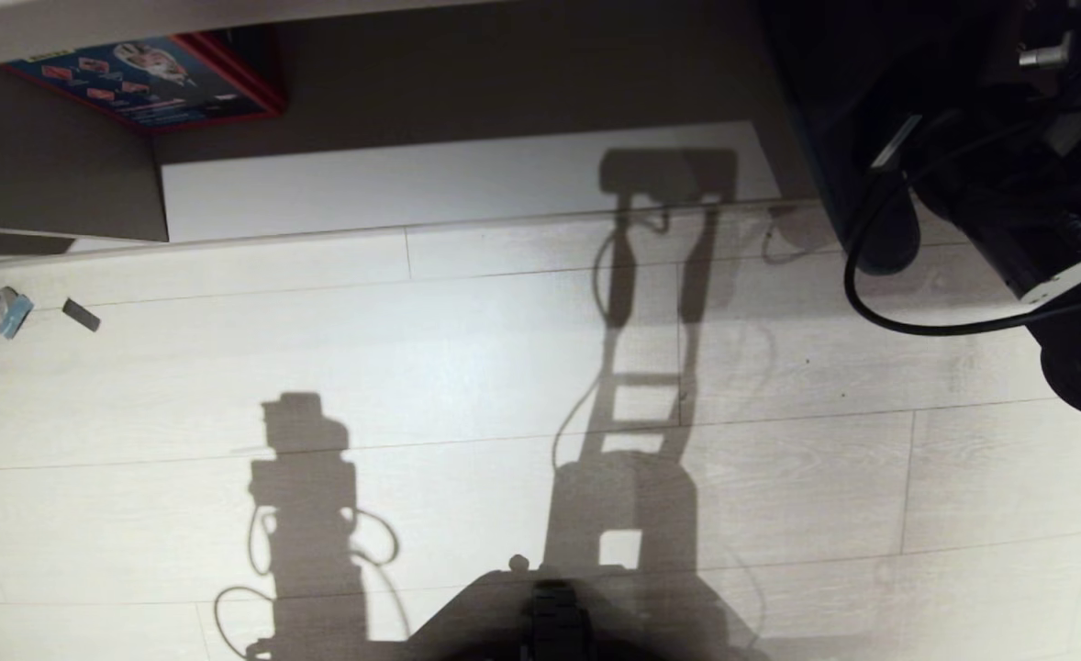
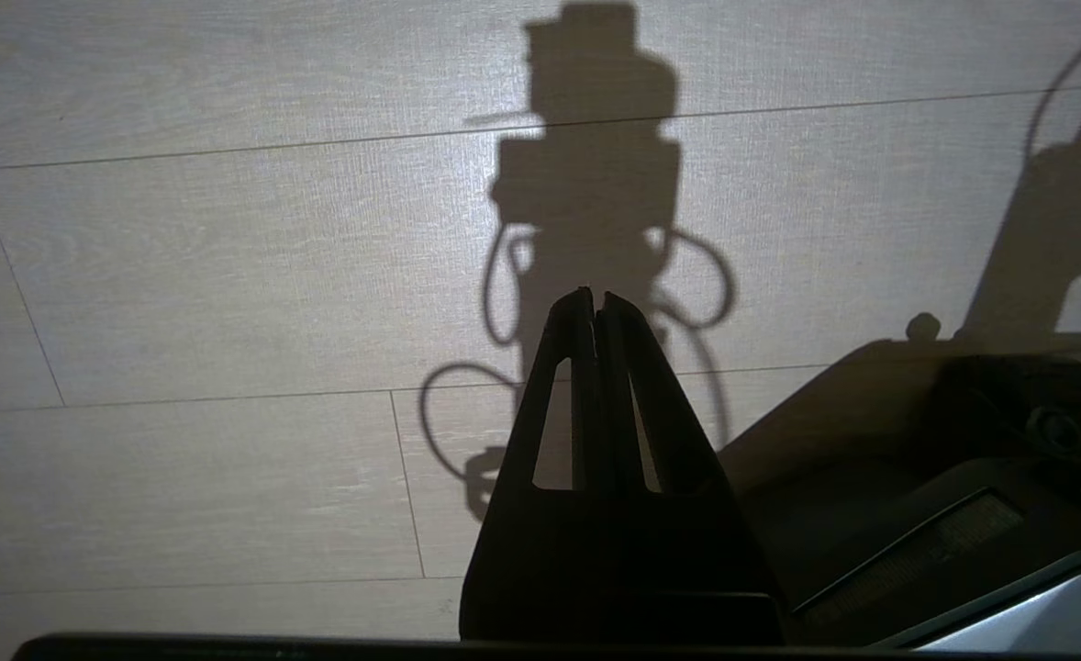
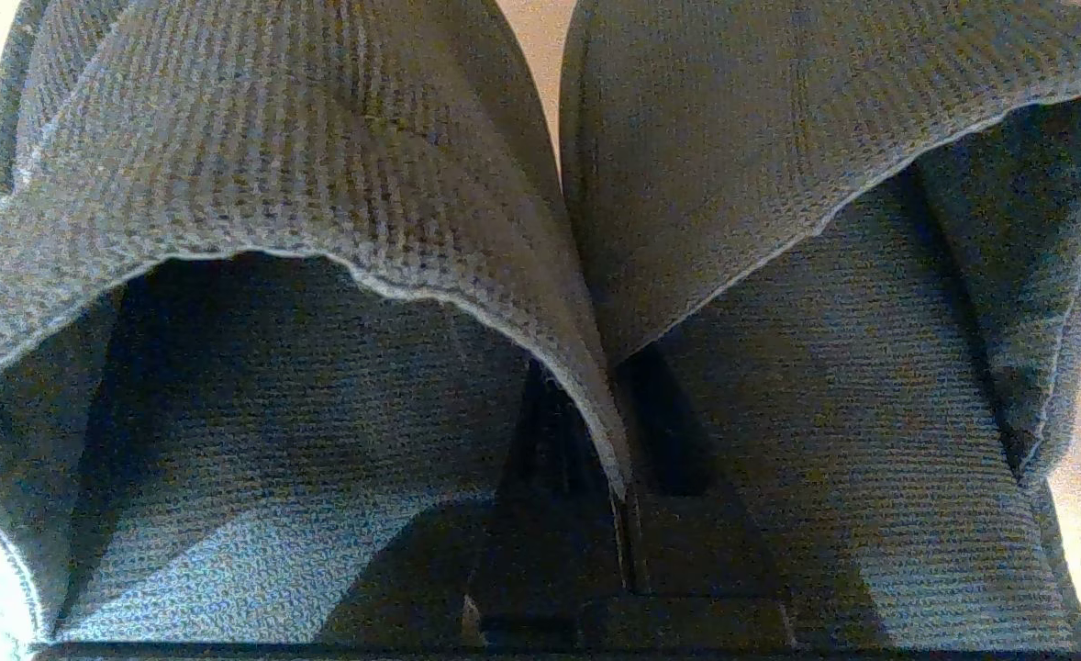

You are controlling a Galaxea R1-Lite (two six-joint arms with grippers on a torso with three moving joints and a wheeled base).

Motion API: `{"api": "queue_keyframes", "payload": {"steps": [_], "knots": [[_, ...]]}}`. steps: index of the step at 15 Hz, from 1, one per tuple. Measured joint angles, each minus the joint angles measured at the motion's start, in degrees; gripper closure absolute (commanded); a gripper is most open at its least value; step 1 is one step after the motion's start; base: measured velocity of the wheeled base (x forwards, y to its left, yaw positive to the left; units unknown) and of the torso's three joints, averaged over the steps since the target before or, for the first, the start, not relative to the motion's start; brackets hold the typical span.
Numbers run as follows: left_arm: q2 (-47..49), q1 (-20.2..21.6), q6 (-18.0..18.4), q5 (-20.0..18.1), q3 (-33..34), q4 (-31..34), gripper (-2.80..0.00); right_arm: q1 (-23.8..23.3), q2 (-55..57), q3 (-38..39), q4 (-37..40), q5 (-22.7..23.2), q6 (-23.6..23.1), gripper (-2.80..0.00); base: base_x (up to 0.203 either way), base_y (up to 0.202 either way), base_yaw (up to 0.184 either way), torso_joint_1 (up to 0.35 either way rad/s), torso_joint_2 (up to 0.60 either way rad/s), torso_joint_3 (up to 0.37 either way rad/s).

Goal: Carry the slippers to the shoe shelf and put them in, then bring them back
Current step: Pick up the slippers in the shoe cabinet, then place the slippers on the floor

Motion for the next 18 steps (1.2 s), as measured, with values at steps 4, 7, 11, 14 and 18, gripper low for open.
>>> {"api": "queue_keyframes", "payload": {"steps": [4,7,11,14,18], "knots": [[0.00,0.02,0.01,0.00,0.00,-0.02,0.00,0.26,-6.36,11.57,-0.14,2.40,-2.71,0.00,0.000,0.000,0.000,0.000,0.00,0.000],[0.00,0.02,0.01,-0.02,0.00,-0.02,0.00,0.28,-12.49,19.52,0.13,4.43,-5.42,0.00,0.000,0.000,0.000,0.000,0.00,0.000],[0.00,0.00,-0.10,0.00,0.00,-0.02,0.00,0.67,-21.91,29.70,0.97,4.67,-5.51,0.00,0.000,0.000,0.000,0.000,0.00,0.000],[0.00,0.00,-0.10,0.00,0.00,-0.02,0.00,1.29,-31.34,34.61,7.49,4.61,-4.96,0.00,0.000,0.000,0.000,0.000,0.00,0.000],[0.00,0.02,-0.02,-0.02,0.00,-0.02,0.00,1.49,-46.01,39.26,20.02,2.57,-2.51,0.00,0.000,0.000,0.000,0.000,0.00,0.000]]}}
